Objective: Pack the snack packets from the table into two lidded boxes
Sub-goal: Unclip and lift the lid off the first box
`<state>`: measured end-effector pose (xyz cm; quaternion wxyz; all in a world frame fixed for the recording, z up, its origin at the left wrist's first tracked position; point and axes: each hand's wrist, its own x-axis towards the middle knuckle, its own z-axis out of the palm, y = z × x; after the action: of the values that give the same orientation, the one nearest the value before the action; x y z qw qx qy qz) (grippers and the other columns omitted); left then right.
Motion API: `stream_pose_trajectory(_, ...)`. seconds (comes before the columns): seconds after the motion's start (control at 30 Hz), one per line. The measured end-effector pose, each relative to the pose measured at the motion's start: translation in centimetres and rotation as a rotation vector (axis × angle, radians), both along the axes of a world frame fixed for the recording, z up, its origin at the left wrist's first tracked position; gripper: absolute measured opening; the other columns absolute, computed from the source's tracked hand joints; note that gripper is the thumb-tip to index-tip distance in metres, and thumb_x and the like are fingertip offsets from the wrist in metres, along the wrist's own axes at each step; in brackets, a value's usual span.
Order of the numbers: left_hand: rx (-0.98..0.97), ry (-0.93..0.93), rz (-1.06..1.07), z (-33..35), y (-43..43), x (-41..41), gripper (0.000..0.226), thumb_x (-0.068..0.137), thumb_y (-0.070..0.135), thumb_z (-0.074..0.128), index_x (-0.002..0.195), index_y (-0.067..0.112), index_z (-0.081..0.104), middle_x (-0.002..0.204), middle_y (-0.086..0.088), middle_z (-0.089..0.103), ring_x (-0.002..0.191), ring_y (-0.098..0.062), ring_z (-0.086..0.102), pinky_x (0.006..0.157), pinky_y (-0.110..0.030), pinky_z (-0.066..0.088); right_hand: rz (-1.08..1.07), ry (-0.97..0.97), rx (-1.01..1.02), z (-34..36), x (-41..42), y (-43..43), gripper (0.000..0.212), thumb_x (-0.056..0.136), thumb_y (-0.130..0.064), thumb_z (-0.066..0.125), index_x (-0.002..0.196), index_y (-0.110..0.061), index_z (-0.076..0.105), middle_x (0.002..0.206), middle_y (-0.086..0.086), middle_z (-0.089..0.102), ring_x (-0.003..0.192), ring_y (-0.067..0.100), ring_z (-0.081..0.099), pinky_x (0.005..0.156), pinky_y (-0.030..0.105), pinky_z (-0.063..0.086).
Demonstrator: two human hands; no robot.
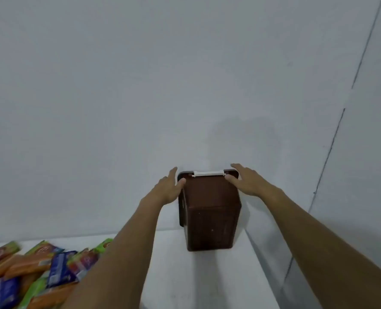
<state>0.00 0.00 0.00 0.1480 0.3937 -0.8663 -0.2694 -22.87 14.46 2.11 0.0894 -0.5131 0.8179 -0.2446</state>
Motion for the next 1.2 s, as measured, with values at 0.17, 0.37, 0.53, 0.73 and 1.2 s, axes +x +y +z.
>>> stream_pose_trajectory(0.17, 0.125, 0.045, 0.061, -1.4, 0.1, -3.1, 0.067, 0.1, 0.047, 0.035, 0.154, 0.029, -0.001, 0.153, -0.017, 0.034, 0.138, -0.035, 0.036, 0.113, -0.044, 0.029, 0.042, -0.135, -0.056, -2.1, -2.4, -1.2, 0.066, 0.097, -0.05, 0.046, 0.152, -0.021, 0.024, 0.157, 0.005, 0.031, 0.142, 0.025, 0.032, 0.113, 0.036, 0.027)
stream_pose_trajectory(0.37, 0.128, 0.148, 0.131, -1.5, 0.6, -5.2, 0.059, 0.1, 0.046, 0.038, 0.149, 0.021, 0.016, 0.141, -0.017, 0.048, 0.125, -0.034, 0.049, 0.1, -0.04, 0.04, 0.017, -0.173, -0.158, -3.8, -3.3, -2.8, 0.055, 0.093, -0.047, 0.053, 0.141, -0.022, 0.043, 0.139, 0.011, 0.05, 0.126, 0.026, 0.049, 0.104, 0.032, 0.038)
stream_pose_trajectory(0.53, 0.082, 0.198, 0.17, -1.8, 2.6, -4.6, 0.06, 0.095, 0.059, 0.037, 0.144, 0.029, 0.022, 0.137, -0.012, 0.051, 0.124, -0.032, 0.048, 0.101, -0.042, 0.04, 0.058, -0.098, -0.306, -4.6, -2.3, -0.9, 0.029, 0.094, -0.042, 0.055, 0.118, -0.026, 0.06, 0.113, 0.004, 0.062, 0.105, 0.014, 0.053, 0.086, 0.024, 0.04)
stream_pose_trajectory(0.73, -0.037, 0.154, 0.314, -2.3, 9.3, -2.4, 0.064, 0.091, 0.065, 0.037, 0.147, 0.039, 0.02, 0.152, -0.014, 0.024, 0.133, -0.035, 0.035, 0.104, -0.049, 0.034, 0.132, -0.082, -0.356, -4.4, 2.3, 4.4, 0.027, 0.097, -0.041, 0.051, 0.118, -0.031, 0.065, 0.107, -0.008, 0.066, 0.101, 0.008, 0.058, 0.09, 0.027, 0.047)
stream_pose_trajectory(1.2, 0.136, 0.493, 0.39, -6.5, 20.2, 8.3, 0.06, 0.092, 0.049, 0.053, 0.141, 0.019, 0.039, 0.125, -0.007, 0.062, 0.115, -0.026, 0.057, 0.084, -0.03, 0.04, 0.2, 0.029, -0.21, -9.8, 17.1, 12.7, 0.052, 0.093, -0.064, 0.031, 0.125, -0.037, 0.062, 0.112, -0.014, 0.068, 0.105, 0.006, 0.059, 0.09, 0.035, 0.051)
